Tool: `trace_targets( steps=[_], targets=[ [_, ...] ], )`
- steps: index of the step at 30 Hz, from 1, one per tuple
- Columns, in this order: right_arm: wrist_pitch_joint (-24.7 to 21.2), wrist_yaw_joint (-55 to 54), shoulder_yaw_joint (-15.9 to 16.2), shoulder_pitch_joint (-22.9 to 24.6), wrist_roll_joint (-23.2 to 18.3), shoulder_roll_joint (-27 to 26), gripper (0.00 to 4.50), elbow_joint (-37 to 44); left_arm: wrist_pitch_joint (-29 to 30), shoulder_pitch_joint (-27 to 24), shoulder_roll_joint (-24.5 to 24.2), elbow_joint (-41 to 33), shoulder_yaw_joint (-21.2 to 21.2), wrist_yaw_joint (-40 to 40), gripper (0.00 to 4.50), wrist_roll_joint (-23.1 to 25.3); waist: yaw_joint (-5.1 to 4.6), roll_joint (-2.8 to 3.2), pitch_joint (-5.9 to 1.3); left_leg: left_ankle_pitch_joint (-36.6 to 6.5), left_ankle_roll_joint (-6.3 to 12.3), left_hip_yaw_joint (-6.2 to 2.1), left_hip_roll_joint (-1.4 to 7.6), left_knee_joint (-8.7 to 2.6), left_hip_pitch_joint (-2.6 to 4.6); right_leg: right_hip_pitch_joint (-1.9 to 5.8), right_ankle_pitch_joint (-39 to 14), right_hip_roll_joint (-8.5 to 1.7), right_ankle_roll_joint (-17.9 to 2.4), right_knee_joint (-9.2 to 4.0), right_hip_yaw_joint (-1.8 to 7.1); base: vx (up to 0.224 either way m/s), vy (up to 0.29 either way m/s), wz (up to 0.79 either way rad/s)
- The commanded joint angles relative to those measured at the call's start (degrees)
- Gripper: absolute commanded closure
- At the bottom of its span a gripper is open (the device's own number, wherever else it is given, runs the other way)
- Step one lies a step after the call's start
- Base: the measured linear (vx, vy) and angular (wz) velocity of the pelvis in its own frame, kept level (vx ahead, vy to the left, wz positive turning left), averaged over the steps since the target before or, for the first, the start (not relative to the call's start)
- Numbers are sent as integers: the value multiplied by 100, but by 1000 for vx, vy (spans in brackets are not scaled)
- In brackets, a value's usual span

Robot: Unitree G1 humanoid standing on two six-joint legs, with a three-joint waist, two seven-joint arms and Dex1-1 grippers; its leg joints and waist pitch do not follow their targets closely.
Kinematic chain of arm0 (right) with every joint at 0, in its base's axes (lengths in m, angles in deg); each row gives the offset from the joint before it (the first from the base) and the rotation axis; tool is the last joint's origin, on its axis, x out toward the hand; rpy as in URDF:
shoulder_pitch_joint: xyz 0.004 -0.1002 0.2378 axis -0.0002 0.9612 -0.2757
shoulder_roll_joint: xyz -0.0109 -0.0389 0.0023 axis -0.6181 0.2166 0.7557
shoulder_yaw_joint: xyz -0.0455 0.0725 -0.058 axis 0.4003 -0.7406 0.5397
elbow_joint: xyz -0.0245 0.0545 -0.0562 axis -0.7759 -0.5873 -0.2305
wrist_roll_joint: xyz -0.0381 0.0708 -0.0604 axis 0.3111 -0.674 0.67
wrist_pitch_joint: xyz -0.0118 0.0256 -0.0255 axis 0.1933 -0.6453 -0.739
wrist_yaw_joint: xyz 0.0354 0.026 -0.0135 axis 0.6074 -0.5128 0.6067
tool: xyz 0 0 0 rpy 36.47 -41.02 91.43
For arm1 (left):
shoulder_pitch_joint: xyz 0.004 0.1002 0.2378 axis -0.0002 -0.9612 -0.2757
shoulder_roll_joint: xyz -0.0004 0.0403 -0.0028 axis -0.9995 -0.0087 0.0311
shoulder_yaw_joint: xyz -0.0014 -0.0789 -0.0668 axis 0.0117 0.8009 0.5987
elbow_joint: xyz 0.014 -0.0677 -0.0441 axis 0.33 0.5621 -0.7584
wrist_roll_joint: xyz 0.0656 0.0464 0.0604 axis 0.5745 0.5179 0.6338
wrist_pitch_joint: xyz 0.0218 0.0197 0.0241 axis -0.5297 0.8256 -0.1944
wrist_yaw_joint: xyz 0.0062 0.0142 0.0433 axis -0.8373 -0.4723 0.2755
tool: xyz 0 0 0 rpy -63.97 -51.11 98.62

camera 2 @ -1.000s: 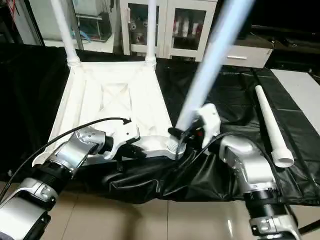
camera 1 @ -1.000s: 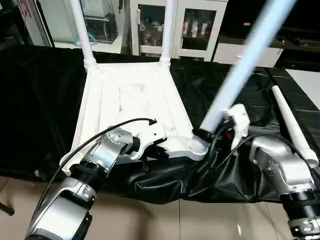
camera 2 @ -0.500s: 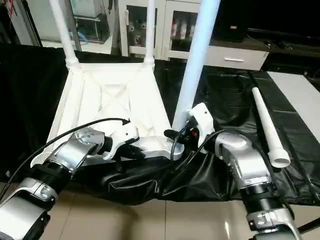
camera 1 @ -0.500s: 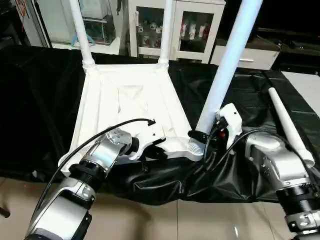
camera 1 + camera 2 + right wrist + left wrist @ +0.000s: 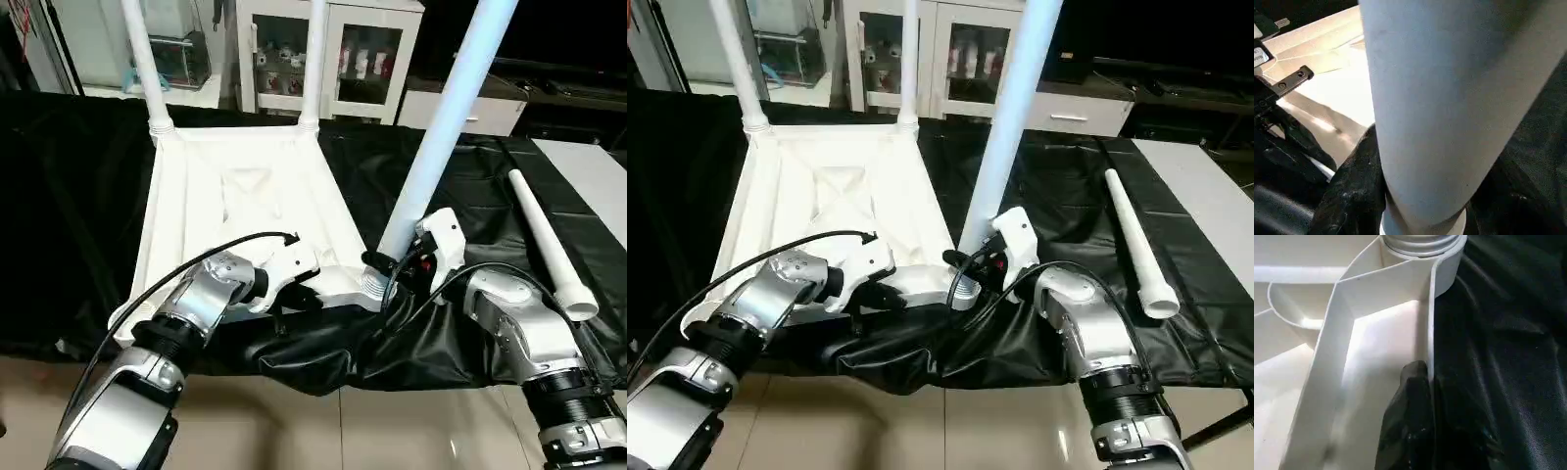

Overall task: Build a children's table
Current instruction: Insert table leg to table base

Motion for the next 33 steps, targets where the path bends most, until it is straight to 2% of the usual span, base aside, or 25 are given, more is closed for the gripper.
trace_targets(
  steps=[1, 3, 5, 6, 8, 9, 10, 11, 12, 13, 14, 15, 17, 19, 20, 21, 22, 24, 26, 28, 30, 31, 32, 33],
  targets=[
    [-278, -443, 122, 369, 458, -9, 266, -1016, -133, 125, 33, 42, 469, 339, 450, -276, -30, 19, -97, -2451, 85, -196, 371, -588, -57, 107, -3788, -474, -274, -535, 242, 0, 0, 0],
    [-172, -768, -16, 257, 478, -87, 266, -1202, -28, 177, 77, 152, 555, 559, 450, -282, -58, 12, -96, -2485, 76, -200, 359, -577, -45, 92, -3915, -477, -247, -553, 225, 0, 0, 0],
    [-54, -1564, -354, 4, 450, -310, 266, -1625, 221, 328, 319, 492, 834, 1356, 450, -346, -118, 15, -87, -2569, 47, -203, 348, -562, -38, 69, -4064, -470, -209, -579, 188, 0, 0, 0],
    [-10, -1991, -534, -124, 422, -436, 266, -1851, 336, 386, 449, 623, 952, 1711, 450, -384, -144, 13, -101, -2593, 20, -217, 331, -540, -27, 76, -4118, -465, -173, -595, 144, 0, 0, 0],
    [70, -2547, -745, -310, 388, -638, 266, -2174, 442, 442, 674, 760, 1081, 2138, 450, -451, -193, 25, -113, -2421, 70, -222, 343, -549, -78, 137, -3852, -483, -248, -601, 111, 0, 0, 0],
    [70, -2547, -745, -310, 388, -638, 266, -2174, 442, 442, 674, 760, 1081, 2138, 450, -451, -209, 38, -109, -2436, 78, -228, 352, -558, -87, 148, -3786, -484, -263, -597, 100, 0, 0, 0],
    [206, -3190, -894, -610, 349, -932, 266, -2595, 608, 613, 1035, 967, 1275, 2769, 450, -562, -223, 11, -104, -2476, 108, -217, 351, -560, -89, 138, -3752, -487, -275, -612, 98, 0, 0, 0],
    [206, -3190, -894, -610, 349, -932, 266, -2595, 608, 613, 1035, 967, 1275, 2769, 450, -562, -259, 32, -94, -2598, 85, -225, 329, -546, -47, 100, -3868, -473, -279, -631, 60, 0, 0, 0],
    [280, -3500, -953, -754, 340, -1060, 266, -2781, 639, 718, 1195, 1088, 1365, 3105, 450, -602, -261, 14, -100, -2579, 103, -209, 321, -534, -39, 100, -3879, -475, -260, -653, 66, 0, 0, 0],
    [363, -3729, -996, -916, 316, -1197, 266, -2990, 639, 846, 1377, 1230, 1468, 3459, 450, -656, -270, 24, -113, -2531, 106, -207, 314, -526, -40, 95, -3818, -484, -290, -629, 83, 0, 0, 0],
    [418, -3930, -1035, -1049, 292, -1310, 266, -3149, 584, 962, 1547, 1352, 1583, 3798, 450, -730, -245, -11, -134, -2281, 158, -188, 326, -543, -78, 118, -3453, -475, -416, -584, 128, 0, 0, 0],
    [523, -4130, -1032, -1197, 311, -1413, 266, -3338, 524, 1093, 1725, 1488, 1671, 4111, 450, -778, -239, -43, -136, -2207, 182, -171, 328, -541, -86, 112, -3365, -477, -458, -568, 145, 0, 0, 0],
    [710, -4453, -1046, -1447, 346, -1569, 266, -3688, 368, 1300, 2023, 1716, 1823, 4576, 450, -871, -193, -33, -153, -1954, 240, -137, 331, -539, -93, 114, -3022, -484, -622, -510, 194, 0, 0, 0],
    [762, -4566, -1084, -1571, 335, -1639, 266, -3859, 316, 1389, 2156, 1787, 1849, 4702, 450, -887, -130, -55, -204, -1283, 328, -102, 350, -525, -142, 175, -2128, -487, -912, -375, 250, 0, 0, 0],
    [818, -4693, -1201, -1730, 301, -1723, 266, -4102, 305, 1479, 2308, 1839, 1919, 4818, 450, -916, -106, -74, -208, -947, 454, -65, 341, -506, -162, 180, -1642, -481, -1086, -300, 279, 61, -9, 0],
    [860, -4747, -1242, -1821, 304, -1758, 266, -4234, 303, 1509, 2358, 1836, 1879, 4805, 450, -860, -100, -83, -209, -820, 504, -58, 339, -498, -181, 200, -1491, -481, -1152, -264, 287, 61, -9, 0],
    [887, -4772, -1252, -1860, 315, -1768, 266, -4293, 301, 1516, 2368, 1832, 1845, 4787, 450, -818, -66, -87, -198, -805, 599, -13, 327, -477, -121, 151, -1437, -460, -1218, -259, 302, 79, -24, 1],
    [923, -4798, -1284, -1916, 317, -1772, 266, -4374, 306, 1488, 2347, 1840, 1778, 4743, 450, -735, -34, -96, -219, -710, 707, 1, 305, -459, -133, 197, -1477, -474, -1216, -236, 315, 74, -35, 1],
    [958, -4807, -1356, -1951, 281, -1771, 266, -4432, 315, 1465, 2318, 1889, 1745, 4722, 450, -686, 5, -108, -230, -364, 871, 13, 316, -439, -122, 189, -1124, -456, -1301, -175, 324, 27, -17, -1],
    [1004, -4787, -1417, -1996, 264, -1750, 266, -4522, 277, 1476, 2278, 1953, 1720, 4641, 450, -664, 14, -120, -226, -340, 942, 21, 320, -434, -126, 187, -1161, -450, -1326, -167, 329, 0, 0, 0],
    [1031, -4769, -1436, -2025, 270, -1735, 266, -4582, 244, 1496, 2260, 1992, 1712, 4608, 450, -662, 29, -108, -201, -578, 875, 28, 327, -453, -116, 171, -1579, -445, -1255, -221, 327, 0, 0, 0],
    [1049, -4735, -1450, -2064, 279, -1713, 266, -4646, 213, 1531, 2238, 2044, 1703, 4590, 450, -670, 29, -70, -191, -753, 756, 23, 339, -471, -100, 156, -1807, -436, -1186, -252, 328, 0, 0, 0],
    [1040, -4663, -1461, -2101, 290, -1695, 266, -4704, 196, 1554, 2216, 2078, 1684, 4567, 450, -677, 25, -81, -198, -864, 645, 18, 347, -481, -90, 155, -1878, -427, -1137, -252, 332, 0, 0, 0],
    [1033, -4635, -1464, -2118, 300, -1690, 266, -4732, 191, 1560, 2207, 2087, 1671, 4553, 450, -678, 26, -72, -201, -877, 608, 15, 348, -482, -90, 154, -1835, -423, -1138, -243, 335, 0, 0, 0]
  ],
)
